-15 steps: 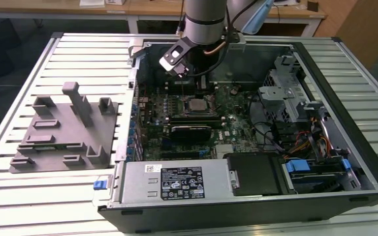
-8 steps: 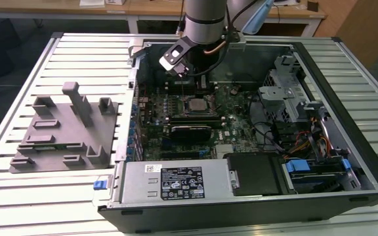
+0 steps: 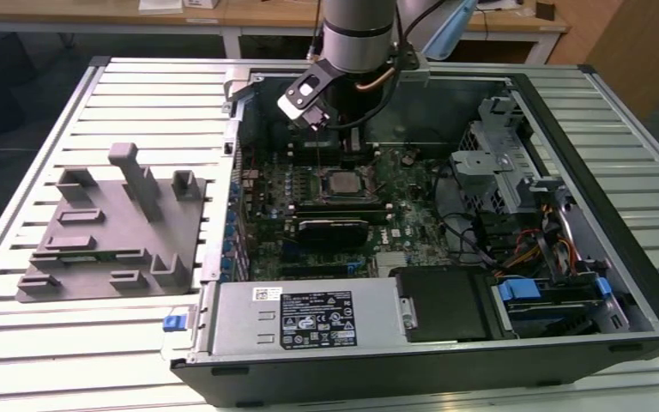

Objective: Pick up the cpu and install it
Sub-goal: 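Close the cpu cover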

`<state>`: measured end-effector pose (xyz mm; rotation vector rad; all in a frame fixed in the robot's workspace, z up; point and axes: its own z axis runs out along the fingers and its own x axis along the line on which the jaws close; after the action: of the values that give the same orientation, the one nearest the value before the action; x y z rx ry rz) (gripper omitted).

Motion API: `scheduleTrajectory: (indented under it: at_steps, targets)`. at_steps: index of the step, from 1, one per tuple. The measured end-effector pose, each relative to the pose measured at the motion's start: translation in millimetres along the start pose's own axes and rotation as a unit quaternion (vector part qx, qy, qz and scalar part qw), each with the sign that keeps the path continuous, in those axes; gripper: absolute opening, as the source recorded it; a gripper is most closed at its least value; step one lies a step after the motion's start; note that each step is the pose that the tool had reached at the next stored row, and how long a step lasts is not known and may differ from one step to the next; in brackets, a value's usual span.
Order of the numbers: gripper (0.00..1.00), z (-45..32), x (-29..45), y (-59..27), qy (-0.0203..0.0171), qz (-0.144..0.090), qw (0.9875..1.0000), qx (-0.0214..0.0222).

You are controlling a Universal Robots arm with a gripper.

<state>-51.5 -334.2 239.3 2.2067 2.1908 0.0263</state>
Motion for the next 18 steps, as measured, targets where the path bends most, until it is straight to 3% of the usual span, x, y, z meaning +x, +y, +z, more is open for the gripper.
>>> scheduleTrajectory:
  at_steps: [10, 18]
  targets:
    - [0.11, -20.0, -0.2, 0.7, 0.0, 0.0, 1.0, 0.0]
    - [0.11, -20.8, -4.9, 0.8, 0.0009, 0.0, 1.0, 0.0]
